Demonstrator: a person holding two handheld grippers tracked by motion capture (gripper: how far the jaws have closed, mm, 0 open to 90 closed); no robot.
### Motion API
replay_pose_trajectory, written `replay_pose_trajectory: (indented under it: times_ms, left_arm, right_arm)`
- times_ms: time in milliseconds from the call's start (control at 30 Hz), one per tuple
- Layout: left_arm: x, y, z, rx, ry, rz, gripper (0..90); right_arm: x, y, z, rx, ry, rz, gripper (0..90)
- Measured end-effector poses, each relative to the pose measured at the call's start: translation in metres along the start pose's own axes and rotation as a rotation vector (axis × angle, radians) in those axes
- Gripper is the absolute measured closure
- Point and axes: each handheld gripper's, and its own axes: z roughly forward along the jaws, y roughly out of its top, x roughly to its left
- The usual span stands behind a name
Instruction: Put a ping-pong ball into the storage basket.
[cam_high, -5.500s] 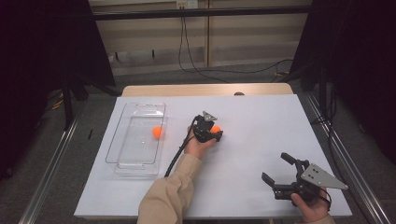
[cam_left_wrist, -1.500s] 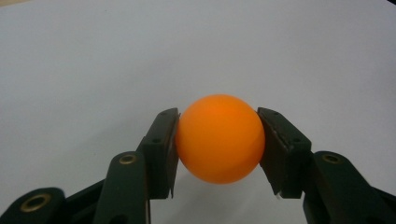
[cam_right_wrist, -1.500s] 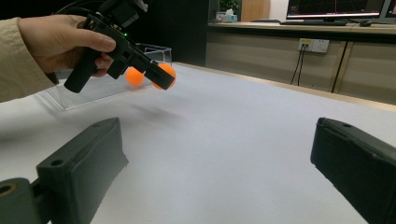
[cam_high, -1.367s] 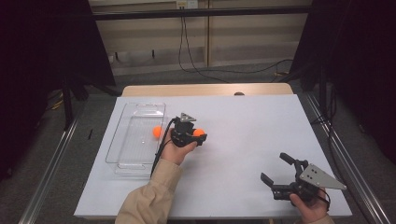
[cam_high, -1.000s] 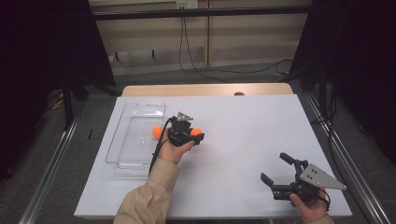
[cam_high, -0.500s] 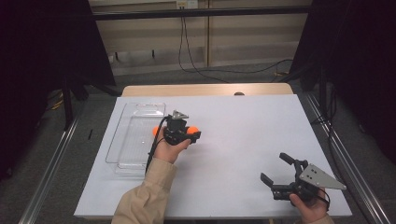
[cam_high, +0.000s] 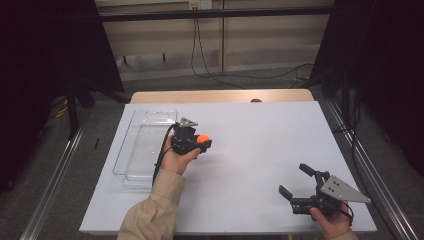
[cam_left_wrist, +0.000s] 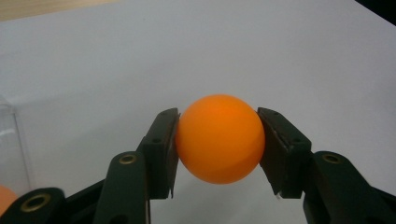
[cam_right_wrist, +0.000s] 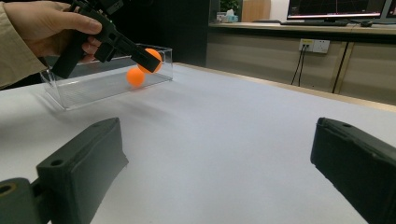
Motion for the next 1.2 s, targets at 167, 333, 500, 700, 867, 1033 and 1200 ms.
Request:
replay_pose_trajectory:
  times_ms: [167, 333, 500, 700, 867, 1033, 1200]
  left_arm:
    - [0.003, 0.000, -0.003, -0.006, 0.003, -0.006, 50.9]
    - [0.005, 0.000, -0.005, -0.007, 0.004, -0.009, 50.9]
    - [0.006, 0.000, -0.006, -0.015, 0.005, -0.023, 50.9]
    - [0.010, 0.001, -0.010, -0.014, 0.009, -0.026, 50.9]
    - [0.013, 0.001, -0.014, -0.018, 0.013, -0.037, 50.9]
    - [0.015, 0.002, -0.018, -0.027, 0.020, -0.042, 50.9]
    - [0.019, 0.002, -0.021, -0.026, 0.018, -0.050, 50.9]
  right_arm:
    - [0.000, 0.000, 0.000, 0.000, 0.001, -0.001, 2.1]
    - [0.000, 0.000, 0.000, 0.000, -0.001, 0.000, 2.1]
    - [0.000, 0.000, 0.000, 0.000, 0.001, -0.001, 2.1]
    - [0.000, 0.000, 0.000, 0.000, 0.001, -0.001, 2.1]
    - [0.000, 0.000, 0.000, -0.001, 0.001, 0.003, 2.1]
    - [0.000, 0.000, 0.000, 0.001, 0.002, 0.000, 2.1]
    - [0.000, 0.000, 0.000, 0.000, 0.001, 0.000, 2.2]
